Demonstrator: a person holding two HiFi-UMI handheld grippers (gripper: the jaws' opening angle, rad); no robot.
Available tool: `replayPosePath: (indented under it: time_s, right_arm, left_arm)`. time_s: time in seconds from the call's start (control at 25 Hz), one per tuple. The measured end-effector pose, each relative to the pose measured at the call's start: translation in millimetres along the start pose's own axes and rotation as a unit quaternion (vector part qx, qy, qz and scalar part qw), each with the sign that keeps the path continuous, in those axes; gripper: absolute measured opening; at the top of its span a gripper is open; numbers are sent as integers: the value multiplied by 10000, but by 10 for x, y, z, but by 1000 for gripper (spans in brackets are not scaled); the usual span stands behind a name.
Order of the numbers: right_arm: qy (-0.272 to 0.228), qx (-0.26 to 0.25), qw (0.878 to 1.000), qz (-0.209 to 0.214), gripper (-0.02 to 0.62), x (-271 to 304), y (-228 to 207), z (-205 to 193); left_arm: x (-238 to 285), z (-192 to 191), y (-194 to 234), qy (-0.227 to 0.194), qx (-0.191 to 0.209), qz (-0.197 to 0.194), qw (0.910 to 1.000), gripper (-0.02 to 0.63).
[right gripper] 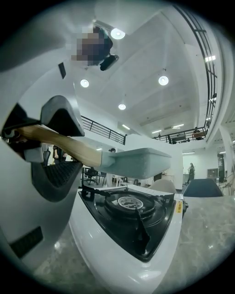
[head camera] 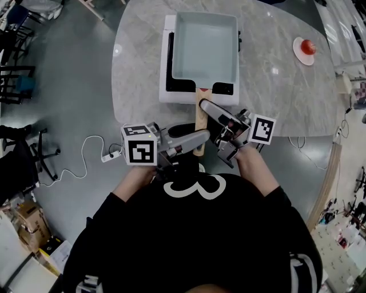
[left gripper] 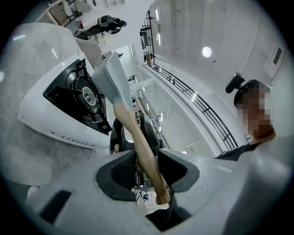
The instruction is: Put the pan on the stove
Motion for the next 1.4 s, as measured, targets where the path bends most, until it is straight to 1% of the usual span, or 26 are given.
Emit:
replayPosePath:
  time_s: [0.16, 0.36, 0.52, 0.68, 1.12, 1.4]
  right_arm:
    - [-14, 81, 10000, -23, 155, -9, -53, -16]
    - [-3, 179, 9998, -56, 156, -29, -117, -39]
    - [20, 232, 9997, -81, 156, -33, -150, -54]
    - [19, 295, 9995, -85, 156, -39, -187, -73]
    - [78, 425, 9990, -73, 160, -37, -293, -100]
    - [93, 443, 9989, -93, 161, -51, -325, -117]
  left_arm:
    - [5, -19, 38, 26, -36, 27, 10000, 155]
    - [8, -44, 79, 12, -178, 55, 9998, 155]
    - [7, -62, 116, 7, -194, 10, 9998, 156]
    - [8, -77, 130, 31, -256, 71, 9996, 156]
    - [6, -105, 206, -78, -442, 144, 9989, 156]
    - [8, -128, 236, -88, -499, 126, 9986, 156]
Point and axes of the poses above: the fingertips, and each gripper's own axes: x forward along the fingers, y to its left, z out of its top, the point moved 4 cm from there along -x, backward along the fingers, and after that the axes turned 8 degrees about y, right-handed, at the moved point
